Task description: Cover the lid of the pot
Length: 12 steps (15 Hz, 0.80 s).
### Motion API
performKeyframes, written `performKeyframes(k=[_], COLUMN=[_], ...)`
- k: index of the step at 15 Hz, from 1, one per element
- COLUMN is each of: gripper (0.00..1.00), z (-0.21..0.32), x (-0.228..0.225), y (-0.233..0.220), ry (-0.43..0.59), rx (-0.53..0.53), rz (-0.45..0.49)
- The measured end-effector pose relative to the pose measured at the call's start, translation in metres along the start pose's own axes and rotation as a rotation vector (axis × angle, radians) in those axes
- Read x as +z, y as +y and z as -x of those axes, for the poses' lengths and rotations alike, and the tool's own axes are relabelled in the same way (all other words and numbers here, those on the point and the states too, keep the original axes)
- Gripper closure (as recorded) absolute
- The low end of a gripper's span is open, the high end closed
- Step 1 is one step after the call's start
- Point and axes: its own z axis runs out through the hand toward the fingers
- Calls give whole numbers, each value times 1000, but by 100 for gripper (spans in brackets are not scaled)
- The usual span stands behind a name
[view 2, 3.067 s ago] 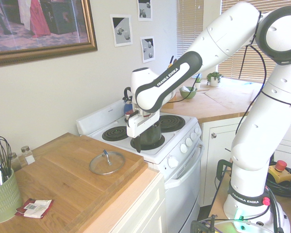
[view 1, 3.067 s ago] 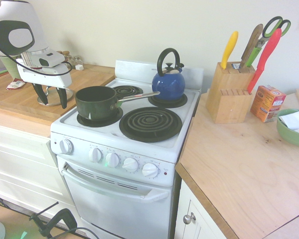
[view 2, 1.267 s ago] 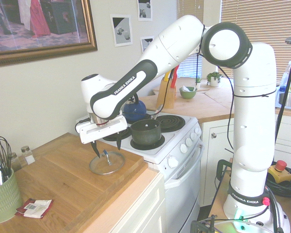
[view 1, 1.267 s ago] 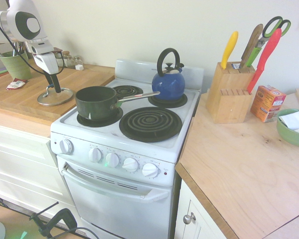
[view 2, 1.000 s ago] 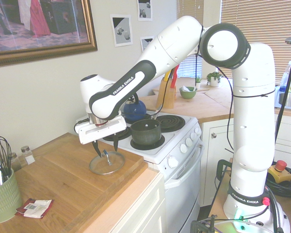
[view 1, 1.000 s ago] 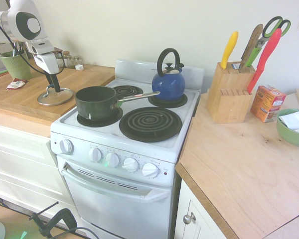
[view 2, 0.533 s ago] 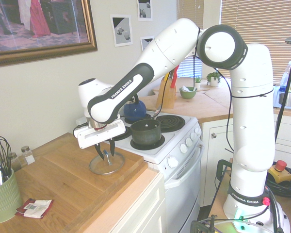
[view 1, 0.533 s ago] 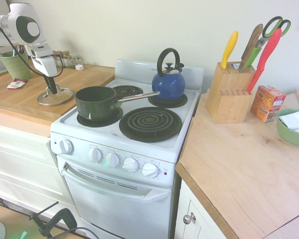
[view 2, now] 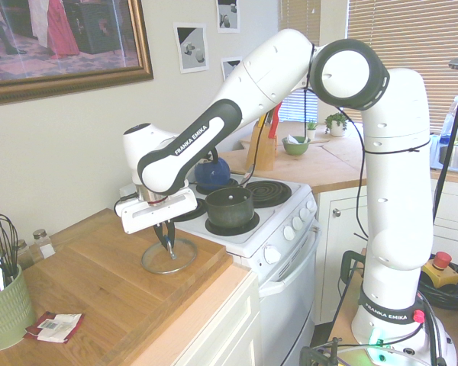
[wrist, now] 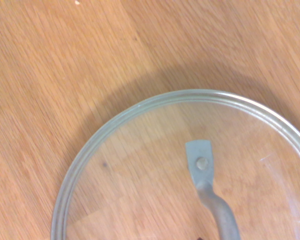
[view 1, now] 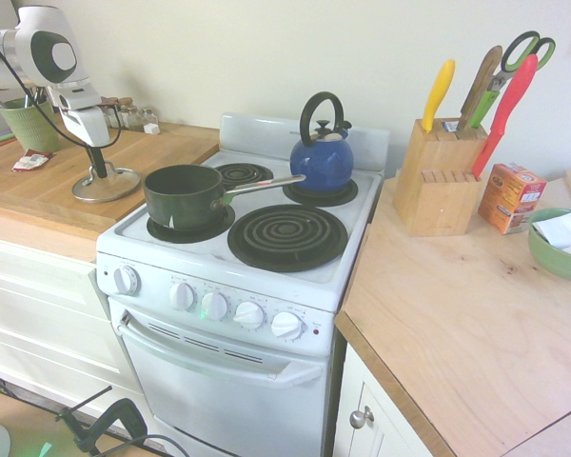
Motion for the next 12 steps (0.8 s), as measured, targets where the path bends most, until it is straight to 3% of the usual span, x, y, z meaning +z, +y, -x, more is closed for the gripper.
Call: performKeyframes(k=[4, 7, 12], gripper=[100, 100, 100], z=[-11, -30, -100], x=[-12, -73, -173], y=[-4, 7, 69], ry=[-11, -10, -12], rx=[11, 35, 128], rz=[-60, -150, -252])
